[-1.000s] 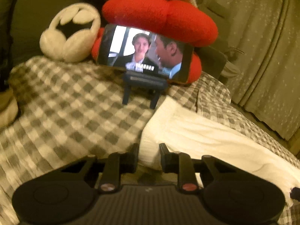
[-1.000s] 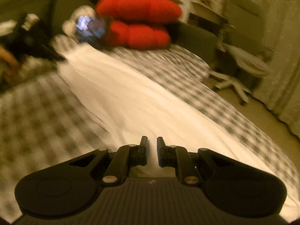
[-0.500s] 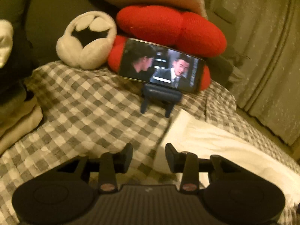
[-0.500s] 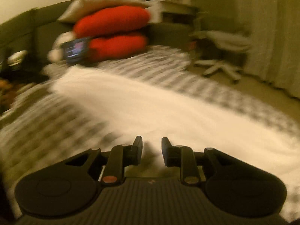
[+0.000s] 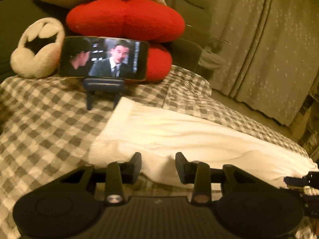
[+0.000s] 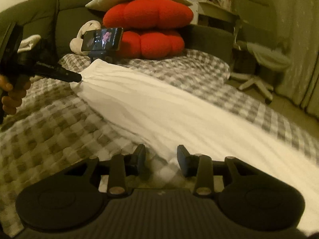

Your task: Fold clothes

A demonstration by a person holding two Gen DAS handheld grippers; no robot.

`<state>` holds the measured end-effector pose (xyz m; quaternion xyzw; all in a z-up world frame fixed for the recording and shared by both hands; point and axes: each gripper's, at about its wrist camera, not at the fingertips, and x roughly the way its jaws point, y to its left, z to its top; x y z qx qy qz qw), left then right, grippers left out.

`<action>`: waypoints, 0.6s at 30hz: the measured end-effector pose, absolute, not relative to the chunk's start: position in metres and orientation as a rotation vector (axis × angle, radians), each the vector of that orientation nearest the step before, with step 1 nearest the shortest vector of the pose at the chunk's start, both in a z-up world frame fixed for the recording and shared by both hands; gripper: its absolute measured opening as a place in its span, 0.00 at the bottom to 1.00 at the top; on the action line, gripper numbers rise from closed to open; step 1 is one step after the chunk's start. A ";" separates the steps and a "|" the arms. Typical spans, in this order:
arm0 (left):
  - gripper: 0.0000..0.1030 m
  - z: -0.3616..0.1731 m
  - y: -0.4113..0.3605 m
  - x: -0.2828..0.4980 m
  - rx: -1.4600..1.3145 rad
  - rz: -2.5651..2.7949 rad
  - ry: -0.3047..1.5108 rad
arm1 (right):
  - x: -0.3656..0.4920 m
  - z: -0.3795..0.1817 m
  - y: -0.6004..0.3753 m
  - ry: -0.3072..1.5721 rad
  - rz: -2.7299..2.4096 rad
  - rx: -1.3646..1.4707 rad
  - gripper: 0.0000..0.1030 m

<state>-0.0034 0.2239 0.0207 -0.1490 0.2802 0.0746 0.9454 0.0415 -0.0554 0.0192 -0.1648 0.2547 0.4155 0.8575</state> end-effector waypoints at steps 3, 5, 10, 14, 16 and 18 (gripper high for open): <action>0.37 0.022 0.220 -0.004 -0.286 0.143 0.574 | 0.044 0.018 -0.054 0.494 0.843 -0.387 0.36; 0.37 0.023 0.217 -0.005 -0.276 0.132 0.573 | 0.046 0.021 -0.058 0.482 0.831 -0.385 0.35; 0.37 0.029 0.204 -0.014 -0.246 0.050 0.569 | 0.056 0.026 -0.061 0.483 0.794 -0.367 0.35; 0.38 0.027 0.187 -0.012 -0.201 -0.024 0.579 | 0.060 0.027 -0.053 0.479 0.777 -0.393 0.35; 0.38 0.026 0.180 -0.008 -0.177 -0.040 0.580 | 0.063 0.027 -0.047 0.485 0.766 -0.415 0.35; 0.40 0.026 0.172 -0.003 -0.157 -0.064 0.580 | 0.066 0.027 -0.039 0.491 0.755 -0.446 0.35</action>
